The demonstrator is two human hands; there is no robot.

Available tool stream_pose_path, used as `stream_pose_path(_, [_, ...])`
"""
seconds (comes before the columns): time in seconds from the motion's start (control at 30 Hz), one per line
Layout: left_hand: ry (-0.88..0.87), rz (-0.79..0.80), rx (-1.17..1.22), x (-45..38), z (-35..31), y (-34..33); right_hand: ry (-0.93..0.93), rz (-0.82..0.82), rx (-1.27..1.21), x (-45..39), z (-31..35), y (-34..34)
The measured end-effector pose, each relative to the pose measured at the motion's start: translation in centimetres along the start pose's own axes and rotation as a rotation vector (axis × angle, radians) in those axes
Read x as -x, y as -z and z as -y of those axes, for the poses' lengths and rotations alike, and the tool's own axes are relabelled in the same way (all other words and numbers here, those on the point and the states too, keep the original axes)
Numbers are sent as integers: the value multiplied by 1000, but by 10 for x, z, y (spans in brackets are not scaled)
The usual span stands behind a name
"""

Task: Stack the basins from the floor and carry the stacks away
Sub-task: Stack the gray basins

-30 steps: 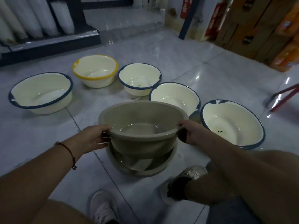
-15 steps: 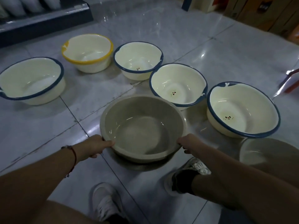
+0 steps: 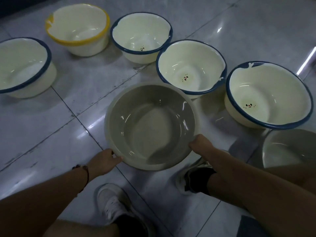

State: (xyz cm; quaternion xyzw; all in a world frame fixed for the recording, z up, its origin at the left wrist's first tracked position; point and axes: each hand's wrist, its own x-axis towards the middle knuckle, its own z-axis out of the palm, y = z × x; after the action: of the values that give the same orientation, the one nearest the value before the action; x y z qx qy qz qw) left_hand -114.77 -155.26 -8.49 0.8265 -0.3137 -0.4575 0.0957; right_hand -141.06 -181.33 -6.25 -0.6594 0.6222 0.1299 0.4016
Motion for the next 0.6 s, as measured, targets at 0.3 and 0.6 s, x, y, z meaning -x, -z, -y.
stream_pose_path(0.3, [32, -42, -811, -1, -40, 18, 75, 47, 150, -7, -5, 6])
stream_pose_path(0.6, [-420, -189, -919, 16, -204, -6, 271, -124, 456, 50, -32, 56])
